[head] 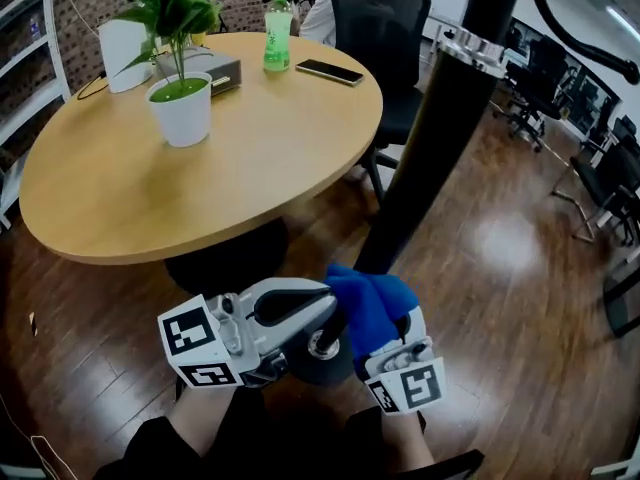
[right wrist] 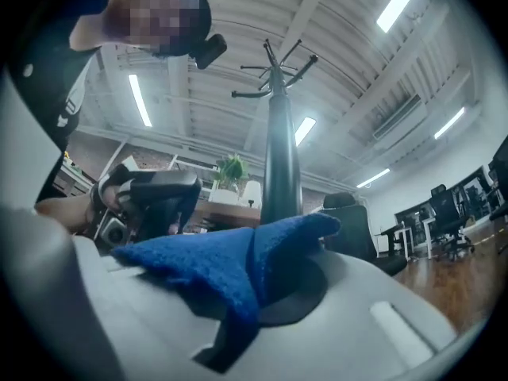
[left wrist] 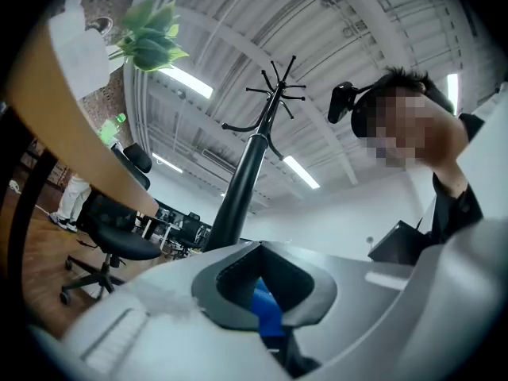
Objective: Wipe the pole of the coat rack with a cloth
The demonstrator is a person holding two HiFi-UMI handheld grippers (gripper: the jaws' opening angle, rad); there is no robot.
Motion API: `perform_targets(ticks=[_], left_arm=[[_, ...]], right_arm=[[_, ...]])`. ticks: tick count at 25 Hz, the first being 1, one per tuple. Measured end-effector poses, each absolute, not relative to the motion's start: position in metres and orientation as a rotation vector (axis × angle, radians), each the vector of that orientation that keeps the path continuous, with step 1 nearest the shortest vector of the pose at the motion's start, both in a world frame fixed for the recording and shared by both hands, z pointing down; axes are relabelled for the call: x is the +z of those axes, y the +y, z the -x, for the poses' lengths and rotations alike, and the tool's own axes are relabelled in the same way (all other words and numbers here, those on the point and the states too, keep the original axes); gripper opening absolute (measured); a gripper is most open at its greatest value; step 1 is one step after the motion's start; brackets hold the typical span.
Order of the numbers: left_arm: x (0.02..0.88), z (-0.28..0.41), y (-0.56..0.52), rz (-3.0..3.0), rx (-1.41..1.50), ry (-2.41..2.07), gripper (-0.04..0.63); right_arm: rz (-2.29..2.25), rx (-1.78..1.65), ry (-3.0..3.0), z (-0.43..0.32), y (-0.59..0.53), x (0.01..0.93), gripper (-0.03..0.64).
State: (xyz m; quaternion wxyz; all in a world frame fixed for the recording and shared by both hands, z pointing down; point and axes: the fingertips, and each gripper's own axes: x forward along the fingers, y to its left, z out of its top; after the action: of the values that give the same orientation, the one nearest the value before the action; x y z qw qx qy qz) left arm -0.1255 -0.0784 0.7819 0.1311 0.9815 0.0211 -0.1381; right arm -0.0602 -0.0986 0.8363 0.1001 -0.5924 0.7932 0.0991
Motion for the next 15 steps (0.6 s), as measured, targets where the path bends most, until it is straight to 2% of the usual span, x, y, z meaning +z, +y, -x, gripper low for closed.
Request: perform_targets(ticks=[10,15], left_arm=[[0.811,0.139,-0.077,-2.873,-0.339,0.046,0.0],[0.817,0.142,-0.079,-2.861,-0.333,0.044,0.0]], right_arm=[[1.872,-0.097,2.53,0.077,-0.11,1.036,0.023],[1.893,-0.268,2.614,0.081,-0.113,1.094,0.023]])
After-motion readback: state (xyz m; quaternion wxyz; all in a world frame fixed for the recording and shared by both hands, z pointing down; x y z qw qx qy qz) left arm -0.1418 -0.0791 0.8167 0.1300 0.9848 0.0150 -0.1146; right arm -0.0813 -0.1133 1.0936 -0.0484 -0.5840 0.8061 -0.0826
